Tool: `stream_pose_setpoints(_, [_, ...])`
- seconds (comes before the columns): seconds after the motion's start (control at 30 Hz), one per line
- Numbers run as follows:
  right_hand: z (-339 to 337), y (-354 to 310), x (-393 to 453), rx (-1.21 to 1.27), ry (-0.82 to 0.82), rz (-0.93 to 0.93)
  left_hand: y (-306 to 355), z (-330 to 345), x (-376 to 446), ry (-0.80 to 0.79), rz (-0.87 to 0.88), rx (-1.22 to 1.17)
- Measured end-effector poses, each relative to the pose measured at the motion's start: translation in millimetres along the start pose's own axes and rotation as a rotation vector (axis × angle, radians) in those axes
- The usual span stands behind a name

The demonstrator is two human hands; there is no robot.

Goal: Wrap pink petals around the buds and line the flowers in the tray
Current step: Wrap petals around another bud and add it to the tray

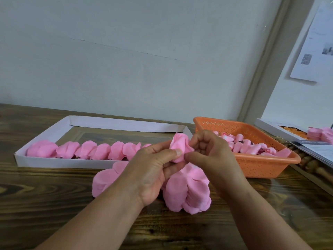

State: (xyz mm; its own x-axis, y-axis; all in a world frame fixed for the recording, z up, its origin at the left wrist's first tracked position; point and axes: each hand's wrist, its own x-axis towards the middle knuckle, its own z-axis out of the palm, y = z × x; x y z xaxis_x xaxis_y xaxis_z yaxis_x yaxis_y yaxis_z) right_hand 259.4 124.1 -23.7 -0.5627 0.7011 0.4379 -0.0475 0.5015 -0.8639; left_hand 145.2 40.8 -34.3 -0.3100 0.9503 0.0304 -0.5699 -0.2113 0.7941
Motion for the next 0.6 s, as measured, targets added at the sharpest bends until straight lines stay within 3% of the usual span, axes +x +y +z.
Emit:
stream_pose_setpoints(0.33, [7.7, 4.1, 1.3, -0.006, 0.114, -0.011, 1.8, -4.1, 1.3, -0.021, -0.032, 0.010])
stream_pose_setpoints(0.43, [8.6, 5.6, 0.2, -0.023, 0.107, 0.048, 2.6, -4.3, 0.8, -0.020, -0.016, 0.036])
stream_pose_setpoints(0.6, [6.5, 6.5, 3.7, 0.163, 0.065, 0.202, 3.6, -4.6, 0.2, -0.024, -0.011, 0.047])
